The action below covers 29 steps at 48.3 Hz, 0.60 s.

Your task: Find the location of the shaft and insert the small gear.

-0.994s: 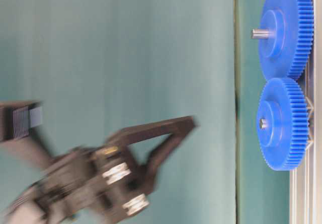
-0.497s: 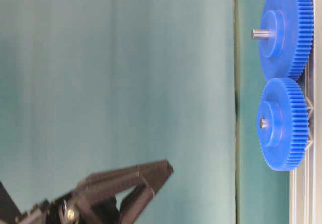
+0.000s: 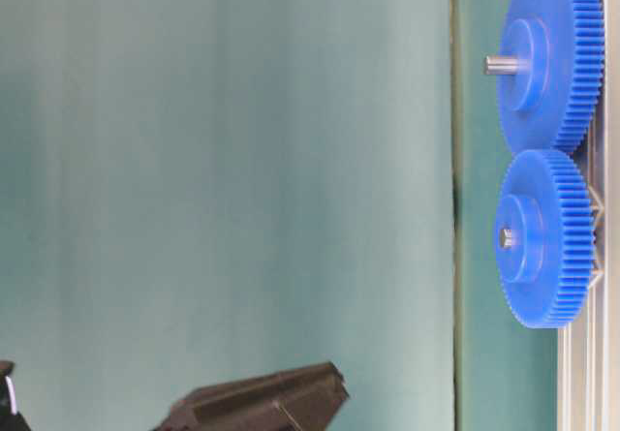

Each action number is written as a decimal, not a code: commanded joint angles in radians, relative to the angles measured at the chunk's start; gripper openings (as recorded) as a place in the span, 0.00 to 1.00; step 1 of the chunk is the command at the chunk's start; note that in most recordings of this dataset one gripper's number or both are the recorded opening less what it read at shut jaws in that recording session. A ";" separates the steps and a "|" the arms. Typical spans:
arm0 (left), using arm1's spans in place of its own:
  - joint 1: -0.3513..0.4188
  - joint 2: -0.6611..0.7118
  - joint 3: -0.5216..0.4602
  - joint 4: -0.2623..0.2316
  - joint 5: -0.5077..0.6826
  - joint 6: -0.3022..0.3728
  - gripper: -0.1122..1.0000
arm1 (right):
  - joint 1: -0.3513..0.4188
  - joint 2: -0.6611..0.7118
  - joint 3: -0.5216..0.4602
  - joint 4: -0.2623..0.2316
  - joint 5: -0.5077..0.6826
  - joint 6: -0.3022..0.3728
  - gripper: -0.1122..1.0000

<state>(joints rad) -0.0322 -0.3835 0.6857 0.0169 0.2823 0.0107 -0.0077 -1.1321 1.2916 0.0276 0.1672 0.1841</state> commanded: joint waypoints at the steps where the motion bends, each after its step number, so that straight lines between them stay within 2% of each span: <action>1: 0.003 -0.025 0.000 0.003 -0.011 -0.012 0.49 | -0.003 0.009 -0.012 0.000 -0.009 0.012 0.14; 11: 0.021 -0.071 0.031 0.003 -0.034 -0.029 0.57 | -0.003 0.008 -0.012 -0.002 -0.009 0.012 0.14; 29: 0.023 -0.153 0.084 0.003 -0.071 -0.055 0.57 | -0.002 0.008 -0.011 -0.002 -0.009 0.012 0.14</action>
<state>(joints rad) -0.0077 -0.5154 0.7731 0.0169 0.2224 -0.0353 -0.0077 -1.1321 1.2916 0.0276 0.1657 0.1841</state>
